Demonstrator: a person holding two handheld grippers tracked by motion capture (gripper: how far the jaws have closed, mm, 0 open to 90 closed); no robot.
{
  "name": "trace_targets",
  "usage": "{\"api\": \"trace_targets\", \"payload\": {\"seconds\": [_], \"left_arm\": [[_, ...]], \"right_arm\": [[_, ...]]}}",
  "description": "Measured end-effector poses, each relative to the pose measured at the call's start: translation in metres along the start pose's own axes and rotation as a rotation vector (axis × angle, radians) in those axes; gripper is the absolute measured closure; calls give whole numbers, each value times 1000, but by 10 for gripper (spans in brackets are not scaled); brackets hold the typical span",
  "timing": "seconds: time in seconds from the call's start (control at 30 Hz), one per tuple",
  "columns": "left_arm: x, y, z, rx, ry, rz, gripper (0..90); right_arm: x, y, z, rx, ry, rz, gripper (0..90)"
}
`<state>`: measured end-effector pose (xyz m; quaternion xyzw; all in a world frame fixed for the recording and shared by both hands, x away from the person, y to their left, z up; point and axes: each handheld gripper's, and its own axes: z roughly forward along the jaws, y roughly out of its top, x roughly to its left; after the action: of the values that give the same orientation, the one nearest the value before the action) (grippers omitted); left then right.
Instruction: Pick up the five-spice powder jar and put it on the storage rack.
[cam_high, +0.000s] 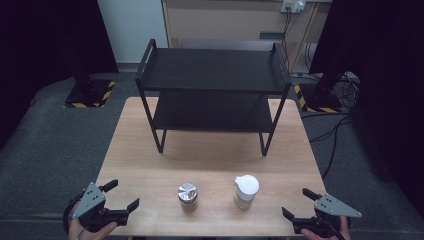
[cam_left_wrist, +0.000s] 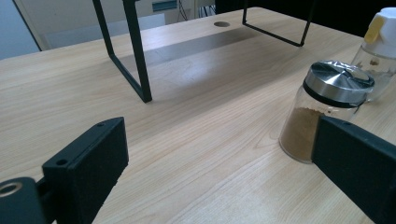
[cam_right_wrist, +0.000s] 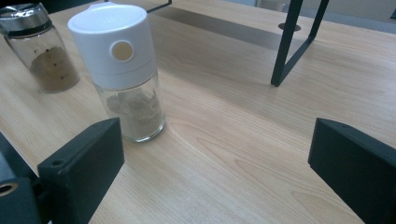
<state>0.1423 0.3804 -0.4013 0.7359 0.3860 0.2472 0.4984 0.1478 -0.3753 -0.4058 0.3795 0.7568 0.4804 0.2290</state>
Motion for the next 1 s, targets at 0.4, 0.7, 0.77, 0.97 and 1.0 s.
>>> {"api": "trace_targets", "payload": {"seconds": [0.4, 0.7, 0.77, 0.97, 1.0], "left_arm": [[2, -1, 1, -9, -8, -8, 30], [2, -2, 0, -17, -14, 1, 30], [2, -2, 0, -18, -20, 1, 30], [3, -2, 1, -24, -28, -6, 30], [4, -2, 1, -27, -29, -9, 29]], "right_arm": [[-2, -4, -2, -31, 6, 18, 40], [0, -4, -3, -37, 5, 20, 40], [1, -4, -4, -47, 3, 17, 40], [1, -4, -3, -44, 4, 14, 40], [1, -4, -3, -46, 3, 15, 40]]}}
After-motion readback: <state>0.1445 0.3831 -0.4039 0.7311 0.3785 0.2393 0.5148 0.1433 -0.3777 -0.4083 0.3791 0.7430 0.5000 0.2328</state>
